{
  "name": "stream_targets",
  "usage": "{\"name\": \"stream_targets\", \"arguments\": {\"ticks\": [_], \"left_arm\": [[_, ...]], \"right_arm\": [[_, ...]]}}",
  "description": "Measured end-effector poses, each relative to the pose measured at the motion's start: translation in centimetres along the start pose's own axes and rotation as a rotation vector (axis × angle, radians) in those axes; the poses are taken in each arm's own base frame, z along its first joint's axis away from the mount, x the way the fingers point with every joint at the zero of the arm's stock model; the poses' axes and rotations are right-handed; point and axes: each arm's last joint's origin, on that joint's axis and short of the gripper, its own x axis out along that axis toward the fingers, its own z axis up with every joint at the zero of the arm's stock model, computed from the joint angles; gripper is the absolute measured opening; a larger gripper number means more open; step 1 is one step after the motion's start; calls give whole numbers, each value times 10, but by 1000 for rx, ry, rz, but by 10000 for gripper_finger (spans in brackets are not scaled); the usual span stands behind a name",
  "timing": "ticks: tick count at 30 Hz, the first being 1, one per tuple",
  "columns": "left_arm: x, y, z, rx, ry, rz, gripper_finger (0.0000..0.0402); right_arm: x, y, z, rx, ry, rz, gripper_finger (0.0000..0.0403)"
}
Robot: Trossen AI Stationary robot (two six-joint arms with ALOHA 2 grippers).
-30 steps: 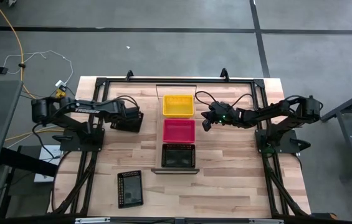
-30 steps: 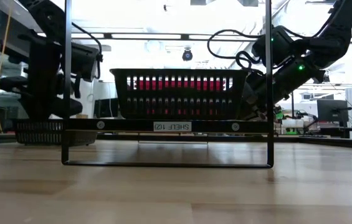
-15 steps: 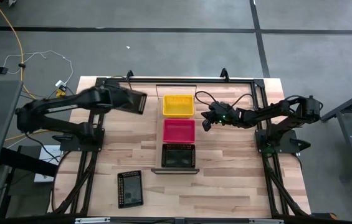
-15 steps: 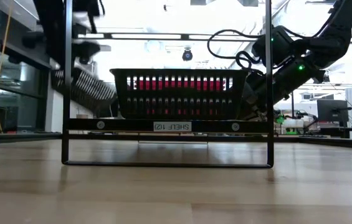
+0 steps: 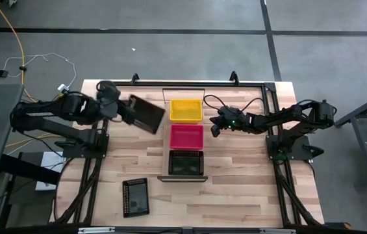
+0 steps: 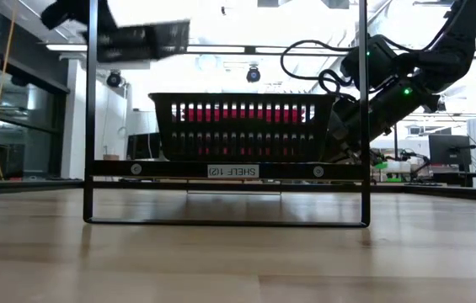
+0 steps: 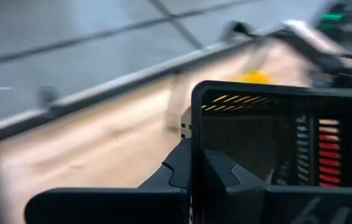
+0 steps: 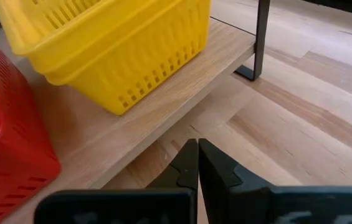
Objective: Stack baskets on shelf by color
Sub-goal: Stack the top black bin on the black bin on the shelf
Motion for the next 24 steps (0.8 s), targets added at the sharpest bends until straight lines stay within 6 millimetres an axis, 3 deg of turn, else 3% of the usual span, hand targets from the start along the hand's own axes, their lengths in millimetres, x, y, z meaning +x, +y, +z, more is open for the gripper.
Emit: {"name": "stream_targets", "arguments": {"ticks": [5, 13, 24], "left_arm": [[-4, -37, -10, -21, 44, -226, 0], [7, -113, -44, -61, 114, -421, 0], [17, -151, -90, -312, 28, -293, 0]], "right_arm": [[0, 0, 0, 18, 0, 0, 0], [0, 0, 0, 21, 0, 1, 0], [0, 1, 1, 20, -12, 9, 0]]}}
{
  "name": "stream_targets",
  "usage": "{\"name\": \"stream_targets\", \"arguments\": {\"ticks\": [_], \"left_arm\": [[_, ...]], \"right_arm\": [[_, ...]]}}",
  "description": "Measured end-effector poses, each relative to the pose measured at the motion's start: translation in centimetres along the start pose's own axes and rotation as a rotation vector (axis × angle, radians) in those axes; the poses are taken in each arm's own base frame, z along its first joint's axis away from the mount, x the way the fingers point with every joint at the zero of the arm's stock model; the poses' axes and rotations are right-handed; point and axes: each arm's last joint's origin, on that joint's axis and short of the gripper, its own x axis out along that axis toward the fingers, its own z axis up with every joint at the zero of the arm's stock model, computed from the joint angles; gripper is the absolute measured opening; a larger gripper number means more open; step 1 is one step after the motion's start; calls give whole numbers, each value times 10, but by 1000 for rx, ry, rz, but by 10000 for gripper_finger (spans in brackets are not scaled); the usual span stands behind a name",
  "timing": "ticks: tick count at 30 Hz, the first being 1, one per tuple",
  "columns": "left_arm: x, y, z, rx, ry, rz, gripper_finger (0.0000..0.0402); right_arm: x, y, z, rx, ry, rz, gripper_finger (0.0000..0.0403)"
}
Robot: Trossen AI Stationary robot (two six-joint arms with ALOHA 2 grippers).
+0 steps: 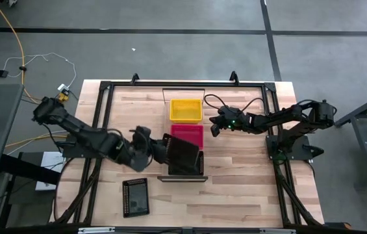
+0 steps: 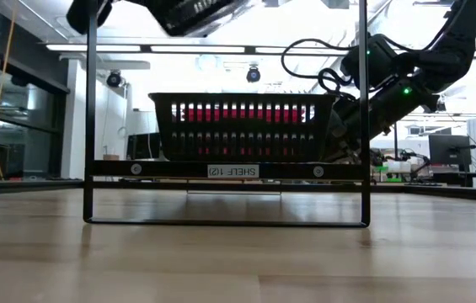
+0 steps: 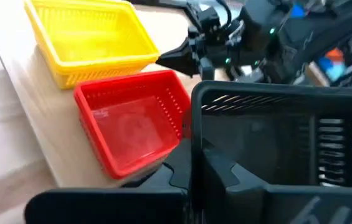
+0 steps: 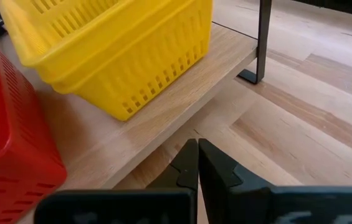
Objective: Stack baskets on shelf by color
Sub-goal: Stack the top black bin on the black bin on the shelf
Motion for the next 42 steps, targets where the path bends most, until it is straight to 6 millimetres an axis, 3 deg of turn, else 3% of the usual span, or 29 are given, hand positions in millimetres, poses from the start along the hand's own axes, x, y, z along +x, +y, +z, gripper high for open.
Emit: {"name": "stream_targets", "arguments": {"ticks": [9, 21, 42], "left_arm": [[1, -1, -48, -107, -33, 37, 0], [24, 9, -75, -133, -78, 132, 0], [29, 11, -81, -133, 2, 163, 36]], "right_arm": [[0, 0, 0, -16, -1, 0, 0], [0, 1, 1, -14, -6, 13, 0], [0, 1, 1, 3, -10, 18, 0]]}}
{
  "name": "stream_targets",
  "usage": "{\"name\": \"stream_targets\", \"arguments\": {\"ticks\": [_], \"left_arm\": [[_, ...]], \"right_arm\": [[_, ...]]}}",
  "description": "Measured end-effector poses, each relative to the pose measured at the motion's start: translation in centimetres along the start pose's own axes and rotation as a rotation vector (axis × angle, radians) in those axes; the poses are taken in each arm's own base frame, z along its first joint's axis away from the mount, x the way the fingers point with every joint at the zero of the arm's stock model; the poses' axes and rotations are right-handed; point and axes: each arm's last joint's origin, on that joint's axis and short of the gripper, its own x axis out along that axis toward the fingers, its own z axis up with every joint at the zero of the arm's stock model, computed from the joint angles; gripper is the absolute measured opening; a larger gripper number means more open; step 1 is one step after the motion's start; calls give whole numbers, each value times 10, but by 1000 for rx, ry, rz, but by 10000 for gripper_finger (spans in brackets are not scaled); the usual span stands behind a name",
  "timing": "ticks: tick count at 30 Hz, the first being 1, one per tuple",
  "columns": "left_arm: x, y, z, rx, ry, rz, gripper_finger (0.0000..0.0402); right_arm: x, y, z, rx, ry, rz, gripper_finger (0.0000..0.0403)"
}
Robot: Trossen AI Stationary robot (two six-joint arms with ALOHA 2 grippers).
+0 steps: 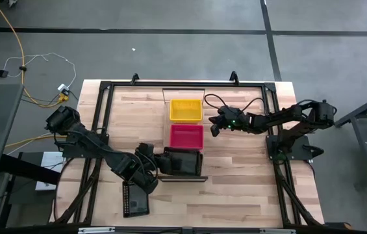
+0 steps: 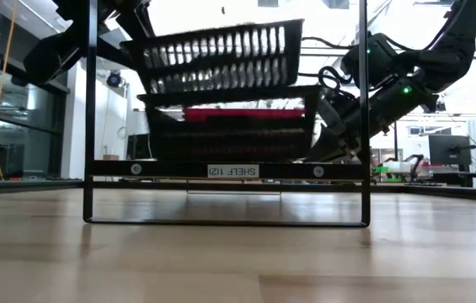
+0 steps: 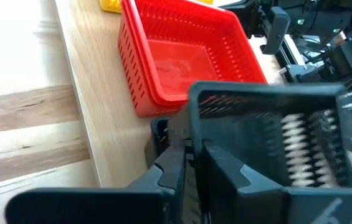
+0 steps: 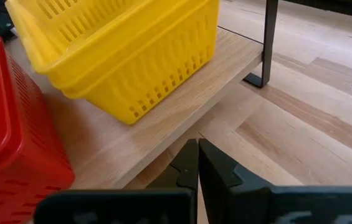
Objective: Stack baskets on shelf by color
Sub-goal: Stack the top black bin on the black bin on the shelf
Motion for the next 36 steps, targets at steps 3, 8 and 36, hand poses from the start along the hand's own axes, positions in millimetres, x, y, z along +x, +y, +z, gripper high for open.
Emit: {"name": "stream_targets", "arguments": {"ticks": [3, 8, 36], "left_arm": [[0, 0, 0, 20, 1, -1, 45], [0, -1, 0, 30, -9, -8, 65], [-16, 7, 35, 762, 134, -94, 10]], "right_arm": [[0, 0, 0, 0, 0, 0, 0], [0, 0, 0, -5, 0, 0, 0], [0, 0, 0, -7, -5, -3, 0]]}}
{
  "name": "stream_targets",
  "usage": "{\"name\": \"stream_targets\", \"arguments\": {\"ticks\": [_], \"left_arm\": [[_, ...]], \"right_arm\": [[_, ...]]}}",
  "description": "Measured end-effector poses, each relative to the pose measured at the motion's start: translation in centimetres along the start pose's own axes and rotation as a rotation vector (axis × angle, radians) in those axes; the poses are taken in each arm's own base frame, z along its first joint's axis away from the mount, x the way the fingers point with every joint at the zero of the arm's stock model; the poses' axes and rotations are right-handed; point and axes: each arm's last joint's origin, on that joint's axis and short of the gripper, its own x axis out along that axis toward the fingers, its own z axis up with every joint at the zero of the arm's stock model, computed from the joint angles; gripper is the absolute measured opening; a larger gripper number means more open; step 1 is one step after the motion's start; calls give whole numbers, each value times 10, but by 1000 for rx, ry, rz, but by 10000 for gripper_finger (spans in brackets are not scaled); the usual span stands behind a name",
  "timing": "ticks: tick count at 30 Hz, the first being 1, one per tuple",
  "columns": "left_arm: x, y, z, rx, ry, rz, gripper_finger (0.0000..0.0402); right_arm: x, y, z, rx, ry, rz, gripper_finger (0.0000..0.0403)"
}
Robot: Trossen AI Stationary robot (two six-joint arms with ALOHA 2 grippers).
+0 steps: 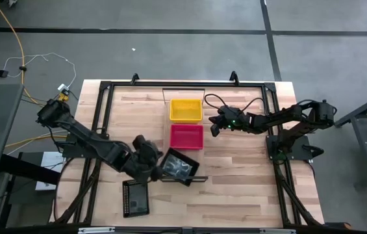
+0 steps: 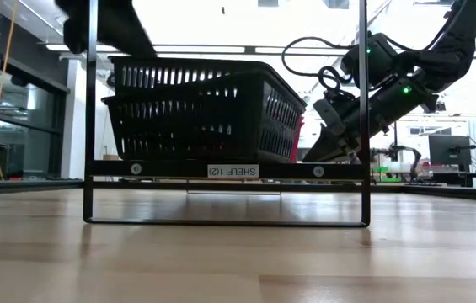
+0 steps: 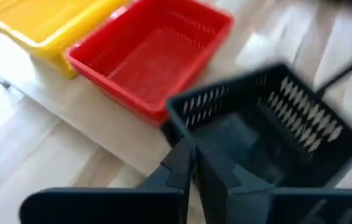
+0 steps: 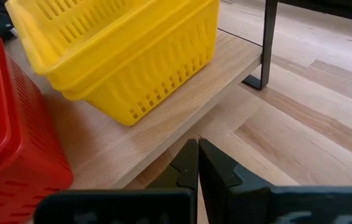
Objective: Stack baskets on shelf by color
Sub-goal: Stack the top black bin on the black bin on the shelf
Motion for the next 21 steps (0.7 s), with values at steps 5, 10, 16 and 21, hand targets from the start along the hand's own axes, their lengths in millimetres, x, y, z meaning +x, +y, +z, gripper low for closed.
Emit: {"name": "stream_targets", "arguments": {"ticks": [5, 10, 16, 21], "left_arm": [[10, -2, -20, 149, 0, -99, 2], [17, -1, -24, 209, -26, -139, 1], [32, 11, -32, 217, 11, -141, 0], [32, 15, -26, 232, -13, -138, 0]], "right_arm": [[0, 0, 0, 0, -2, -1, 0], [0, 0, 0, 0, -5, -10, 0], [0, 0, 0, 7, -1, -12, 0], [0, -1, 0, 7, 0, -13, 0]]}}
